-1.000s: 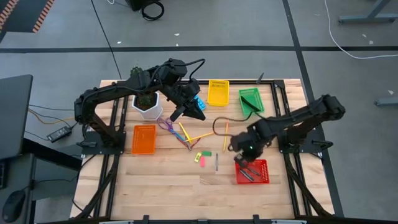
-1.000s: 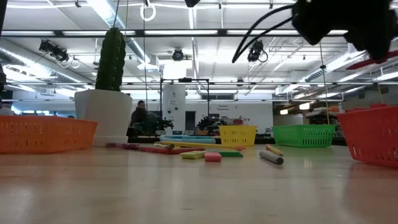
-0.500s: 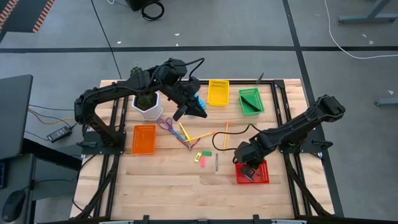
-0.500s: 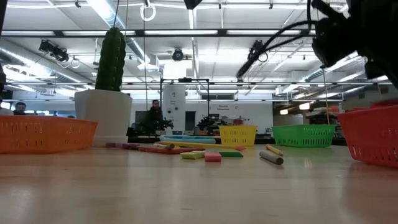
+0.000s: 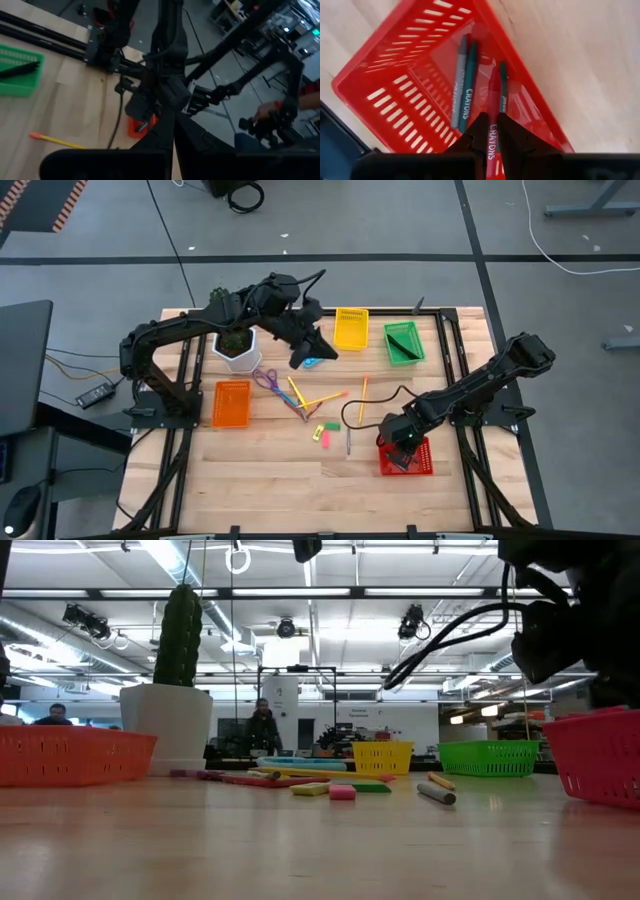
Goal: Sort crayons/erasers/pens/pencils in bins
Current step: Put the right red crayon into the red bin, then put the left yellow pencil into the yellow bin
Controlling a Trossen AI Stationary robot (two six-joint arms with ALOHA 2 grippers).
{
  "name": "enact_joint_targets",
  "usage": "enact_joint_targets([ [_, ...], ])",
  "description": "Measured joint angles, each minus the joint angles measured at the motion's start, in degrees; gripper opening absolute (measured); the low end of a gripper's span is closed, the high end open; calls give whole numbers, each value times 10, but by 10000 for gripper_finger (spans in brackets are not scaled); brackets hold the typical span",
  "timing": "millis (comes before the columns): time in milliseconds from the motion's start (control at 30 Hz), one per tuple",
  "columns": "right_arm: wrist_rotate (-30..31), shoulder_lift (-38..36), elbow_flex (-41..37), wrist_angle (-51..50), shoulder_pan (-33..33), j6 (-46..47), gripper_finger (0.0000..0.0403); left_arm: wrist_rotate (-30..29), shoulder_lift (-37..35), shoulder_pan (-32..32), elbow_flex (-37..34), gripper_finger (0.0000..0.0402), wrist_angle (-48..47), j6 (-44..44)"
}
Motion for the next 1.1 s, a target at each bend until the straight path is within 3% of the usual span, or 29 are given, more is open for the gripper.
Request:
enact_joint_targets([
  [500,16,0,-31,20,0,-72,39,-60,0,0,0,17,30,-47],
  [933,37,0,-31,26,0,-82,101,-95,0,-19,0,9,29,-50],
  [1100,5,0,-19,8,-1,-61,107,-96,0,-23,0,24,29,-50],
])
